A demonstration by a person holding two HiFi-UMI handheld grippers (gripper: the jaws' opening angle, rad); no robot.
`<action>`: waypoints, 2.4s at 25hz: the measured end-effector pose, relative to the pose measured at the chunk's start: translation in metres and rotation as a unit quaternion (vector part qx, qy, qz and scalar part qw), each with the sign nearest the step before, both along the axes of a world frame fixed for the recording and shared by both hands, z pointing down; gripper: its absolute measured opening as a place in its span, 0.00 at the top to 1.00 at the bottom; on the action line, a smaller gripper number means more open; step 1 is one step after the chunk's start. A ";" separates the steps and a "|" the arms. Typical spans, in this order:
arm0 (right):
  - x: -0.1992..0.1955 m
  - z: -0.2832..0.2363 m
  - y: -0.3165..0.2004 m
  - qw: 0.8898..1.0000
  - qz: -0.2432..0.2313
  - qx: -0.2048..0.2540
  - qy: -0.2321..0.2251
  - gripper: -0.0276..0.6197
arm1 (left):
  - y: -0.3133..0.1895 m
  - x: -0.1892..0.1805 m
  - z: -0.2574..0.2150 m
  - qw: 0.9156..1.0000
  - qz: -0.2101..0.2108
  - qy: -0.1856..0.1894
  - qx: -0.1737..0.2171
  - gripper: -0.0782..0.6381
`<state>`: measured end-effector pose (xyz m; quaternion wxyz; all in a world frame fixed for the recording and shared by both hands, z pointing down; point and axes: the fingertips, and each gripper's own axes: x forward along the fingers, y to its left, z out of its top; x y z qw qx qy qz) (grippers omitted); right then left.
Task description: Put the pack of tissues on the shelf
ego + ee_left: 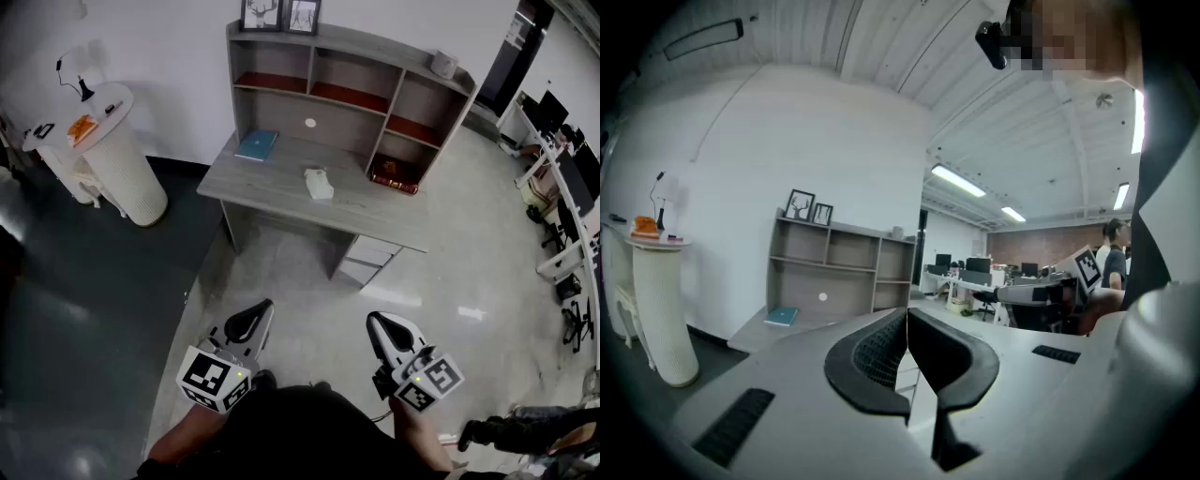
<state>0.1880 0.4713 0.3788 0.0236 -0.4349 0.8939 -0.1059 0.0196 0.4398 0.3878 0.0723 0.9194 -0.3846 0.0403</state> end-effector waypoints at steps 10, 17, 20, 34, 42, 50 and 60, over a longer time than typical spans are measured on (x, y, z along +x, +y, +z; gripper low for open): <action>-0.033 -0.002 -0.005 1.000 0.008 0.005 -0.001 0.93 | -0.003 -0.035 0.002 1.000 0.003 0.001 -0.001 0.87; -0.071 -0.007 -0.016 1.000 0.022 0.020 -0.009 0.93 | -0.009 -0.082 0.007 1.000 0.003 0.002 -0.003 0.87; -0.085 -0.008 -0.018 0.999 0.020 0.019 -0.015 0.93 | -0.013 -0.098 0.011 1.000 0.005 -0.003 -0.006 0.87; -0.103 0.007 -0.074 1.000 0.005 -0.002 -0.031 0.92 | -0.064 -0.108 0.022 1.000 0.003 -0.007 -0.021 0.87; -0.088 0.016 -0.145 0.999 -0.017 -0.009 -0.036 0.92 | -0.128 -0.091 0.026 0.999 -0.014 -0.014 -0.030 0.87; -0.048 0.012 -0.234 0.998 -0.039 -0.008 -0.040 0.92 | -0.217 -0.040 0.014 0.999 -0.021 -0.029 -0.029 0.87; -0.010 0.023 -0.304 0.997 -0.050 -0.028 -0.054 0.92 | -0.293 0.007 -0.004 0.999 -0.027 -0.029 -0.014 0.87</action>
